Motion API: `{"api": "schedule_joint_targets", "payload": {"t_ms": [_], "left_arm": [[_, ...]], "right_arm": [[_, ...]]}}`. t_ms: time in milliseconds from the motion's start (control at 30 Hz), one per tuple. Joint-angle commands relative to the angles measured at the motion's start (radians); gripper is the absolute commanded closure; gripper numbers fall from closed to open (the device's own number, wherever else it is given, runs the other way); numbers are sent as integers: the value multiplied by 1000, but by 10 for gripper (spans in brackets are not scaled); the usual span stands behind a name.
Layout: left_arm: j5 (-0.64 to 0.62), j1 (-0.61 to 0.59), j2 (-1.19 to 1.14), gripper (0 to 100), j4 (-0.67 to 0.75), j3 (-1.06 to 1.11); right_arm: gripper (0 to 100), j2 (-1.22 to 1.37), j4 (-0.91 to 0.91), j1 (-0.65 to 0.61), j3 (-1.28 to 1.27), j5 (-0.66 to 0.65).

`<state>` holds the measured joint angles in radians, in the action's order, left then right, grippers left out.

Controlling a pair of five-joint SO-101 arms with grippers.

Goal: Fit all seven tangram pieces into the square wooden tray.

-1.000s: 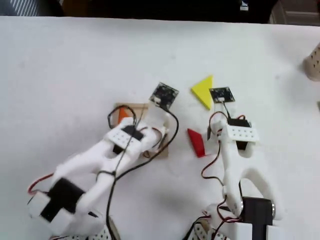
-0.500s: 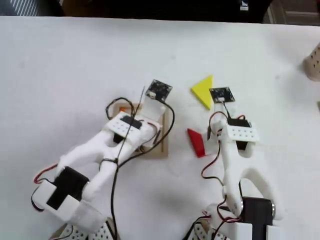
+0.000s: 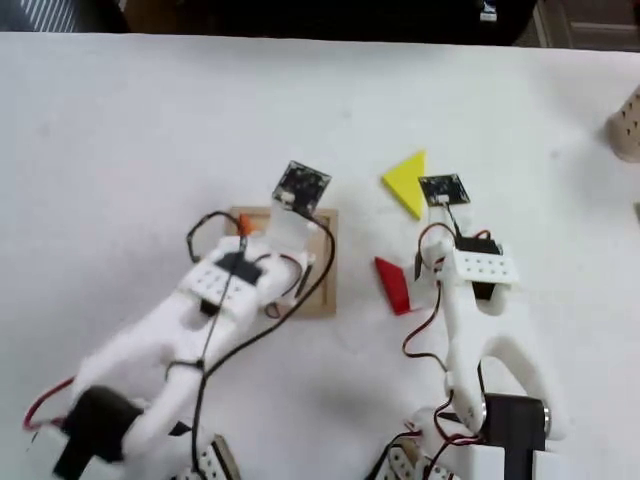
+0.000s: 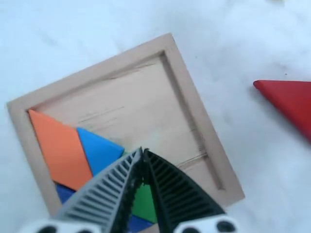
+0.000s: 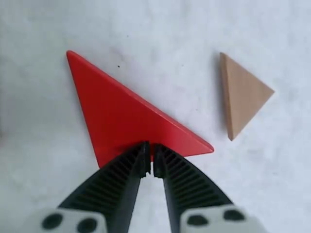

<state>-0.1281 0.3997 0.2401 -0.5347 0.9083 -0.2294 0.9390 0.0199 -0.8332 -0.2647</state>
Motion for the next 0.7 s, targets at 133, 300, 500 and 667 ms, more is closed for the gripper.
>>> {"api": "schedule_joint_targets", "payload": {"t_ms": [133,300,500,667], "left_arm": [[11,-33,384,973,28,170],[6,-177,510,972,58,224],[2,-300,438,972,241,270],[2,-305,325,972,290,230]], "right_arm": [[978,-36,-18,-5,8,-11],[978,-38,-18,22,14,-8],[976,-36,42,166,160,71],[888,-36,202,186,296,192]]}}
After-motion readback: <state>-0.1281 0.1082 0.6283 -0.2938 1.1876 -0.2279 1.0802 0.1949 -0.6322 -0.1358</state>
